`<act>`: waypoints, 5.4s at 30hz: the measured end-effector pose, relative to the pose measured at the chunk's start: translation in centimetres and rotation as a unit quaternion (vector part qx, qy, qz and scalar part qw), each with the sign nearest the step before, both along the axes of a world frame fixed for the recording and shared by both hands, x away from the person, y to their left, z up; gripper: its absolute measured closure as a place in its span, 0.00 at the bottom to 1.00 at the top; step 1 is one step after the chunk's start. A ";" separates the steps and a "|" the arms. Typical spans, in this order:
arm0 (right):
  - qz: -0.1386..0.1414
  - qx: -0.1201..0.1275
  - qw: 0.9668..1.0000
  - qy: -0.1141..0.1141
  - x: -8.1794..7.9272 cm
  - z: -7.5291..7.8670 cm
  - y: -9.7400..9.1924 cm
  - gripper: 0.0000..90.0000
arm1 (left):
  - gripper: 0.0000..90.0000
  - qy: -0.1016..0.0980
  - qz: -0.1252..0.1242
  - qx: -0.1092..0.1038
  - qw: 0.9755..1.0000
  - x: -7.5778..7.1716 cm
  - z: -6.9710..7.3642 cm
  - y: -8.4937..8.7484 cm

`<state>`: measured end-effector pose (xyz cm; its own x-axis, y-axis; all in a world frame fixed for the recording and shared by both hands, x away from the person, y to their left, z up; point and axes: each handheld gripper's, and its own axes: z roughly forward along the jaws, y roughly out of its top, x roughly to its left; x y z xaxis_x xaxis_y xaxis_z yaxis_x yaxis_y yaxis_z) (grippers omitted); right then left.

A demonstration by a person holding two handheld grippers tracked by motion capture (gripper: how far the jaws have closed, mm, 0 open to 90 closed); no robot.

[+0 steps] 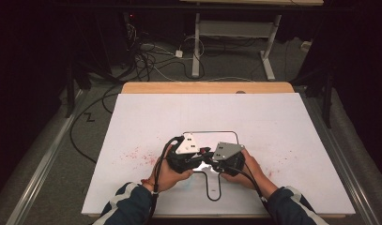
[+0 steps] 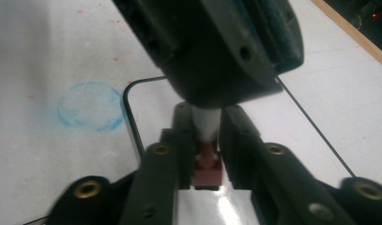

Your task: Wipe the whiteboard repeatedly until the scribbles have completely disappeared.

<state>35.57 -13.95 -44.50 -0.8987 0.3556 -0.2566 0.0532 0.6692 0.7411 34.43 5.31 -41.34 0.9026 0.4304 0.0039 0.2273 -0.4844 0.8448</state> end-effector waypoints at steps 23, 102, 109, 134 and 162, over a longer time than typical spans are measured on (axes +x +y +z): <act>-0.095 0.081 0.991 0.056 5.1 -2.2 -7.9 0.90 | 0.24 -0.055 0.141 0.034 0.988 -2.8 -3.3 11.3; -0.075 0.031 0.994 0.076 5.5 -1.7 1.9 0.90 | 0.24 -0.025 0.130 0.025 0.991 -4.3 -4.4 13.1; -0.045 0.028 0.996 0.078 4.6 -1.8 4.9 0.90 | 0.24 -0.025 0.129 0.027 0.991 -4.3 -4.4 13.1; -0.029 0.036 0.996 0.080 4.6 -2.1 8.1 0.90 | 0.25 -0.019 0.126 0.022 0.992 -4.2 -4.5 13.2; -0.067 0.021 0.994 0.080 6.7 -2.2 8.1 0.90 | 0.25 -0.016 0.122 0.023 0.992 -4.2 -4.5 13.0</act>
<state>42.22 -5.83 -46.68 -0.8706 0.4825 -0.0967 0.2594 0.6170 0.7430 30.21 18.34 -45.87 0.7709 0.6345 0.0563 0.3154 -0.4570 0.8317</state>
